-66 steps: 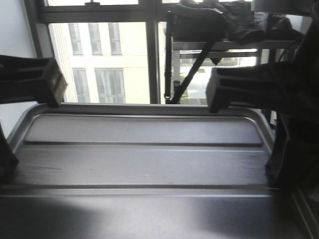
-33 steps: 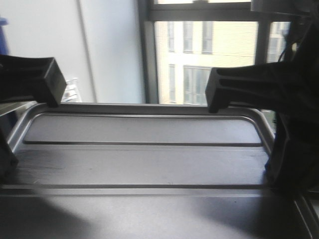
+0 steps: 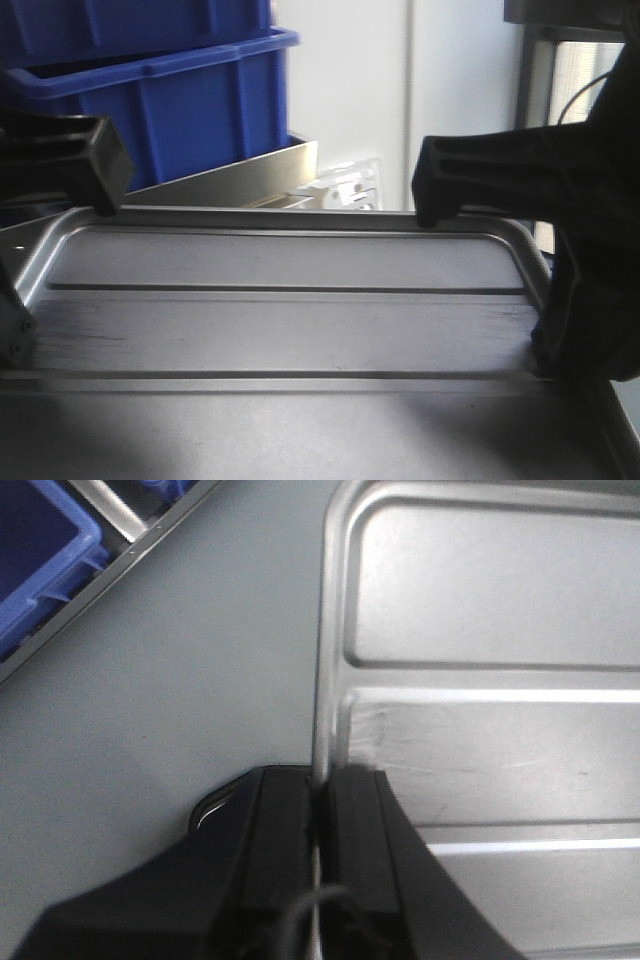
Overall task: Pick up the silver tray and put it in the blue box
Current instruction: 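Hold the tray level in both grippers while the base turns to the blue bin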
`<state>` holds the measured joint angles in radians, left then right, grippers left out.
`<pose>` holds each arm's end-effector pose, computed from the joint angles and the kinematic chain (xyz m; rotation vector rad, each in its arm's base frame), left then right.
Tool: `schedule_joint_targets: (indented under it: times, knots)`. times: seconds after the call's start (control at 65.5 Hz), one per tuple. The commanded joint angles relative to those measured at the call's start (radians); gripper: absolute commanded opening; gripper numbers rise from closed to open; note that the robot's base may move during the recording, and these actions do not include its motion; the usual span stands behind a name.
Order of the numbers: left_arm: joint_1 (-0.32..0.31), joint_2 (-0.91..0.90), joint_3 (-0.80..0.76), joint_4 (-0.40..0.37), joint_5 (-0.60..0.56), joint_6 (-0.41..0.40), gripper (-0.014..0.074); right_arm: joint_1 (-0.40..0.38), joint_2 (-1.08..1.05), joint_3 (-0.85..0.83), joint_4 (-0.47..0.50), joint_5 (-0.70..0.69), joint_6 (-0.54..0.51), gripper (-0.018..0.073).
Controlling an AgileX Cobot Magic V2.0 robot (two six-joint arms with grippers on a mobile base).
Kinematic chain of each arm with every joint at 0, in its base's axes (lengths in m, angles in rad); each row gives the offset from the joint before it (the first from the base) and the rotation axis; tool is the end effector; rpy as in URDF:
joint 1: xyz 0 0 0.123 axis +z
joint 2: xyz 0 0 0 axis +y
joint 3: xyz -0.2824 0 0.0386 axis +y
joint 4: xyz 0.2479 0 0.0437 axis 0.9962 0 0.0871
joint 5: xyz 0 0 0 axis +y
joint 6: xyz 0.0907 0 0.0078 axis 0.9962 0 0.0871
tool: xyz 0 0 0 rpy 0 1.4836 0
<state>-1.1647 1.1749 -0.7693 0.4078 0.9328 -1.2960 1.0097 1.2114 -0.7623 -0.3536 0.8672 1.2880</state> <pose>0.1065 -0.1742 0.2600 0.0817 2.6830 -0.2400 0.1327 0.1658 0.2509 0.1284 2.7103 0.2525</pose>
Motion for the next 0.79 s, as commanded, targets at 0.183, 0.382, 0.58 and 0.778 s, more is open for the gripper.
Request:
schedule_joint_targets:
  times: [0.183,0.382,0.58,0.778]
  knots:
    - [-0.008,-0.022,-0.023,0.031,0.007,-0.009,-0.0006,0.0,-0.027,-0.025,-0.042,0.003,0.0,0.0058]
    - [-0.008,-0.022,-0.023,0.031,0.007,-0.009,-0.0006,0.0,-0.027,-0.025,-0.042,0.003,0.0,0.0058]
    - [-0.008,-0.022,-0.023,0.031,0.007,-0.009,-0.0006,0.0,-0.027,-0.025,-0.042,0.003,0.0,0.0058]
    - [-0.008,-0.022,-0.023,0.031,0.007,-0.009,-0.0006,0.0,-0.027,-0.025,-0.042,0.003,0.0,0.0058]
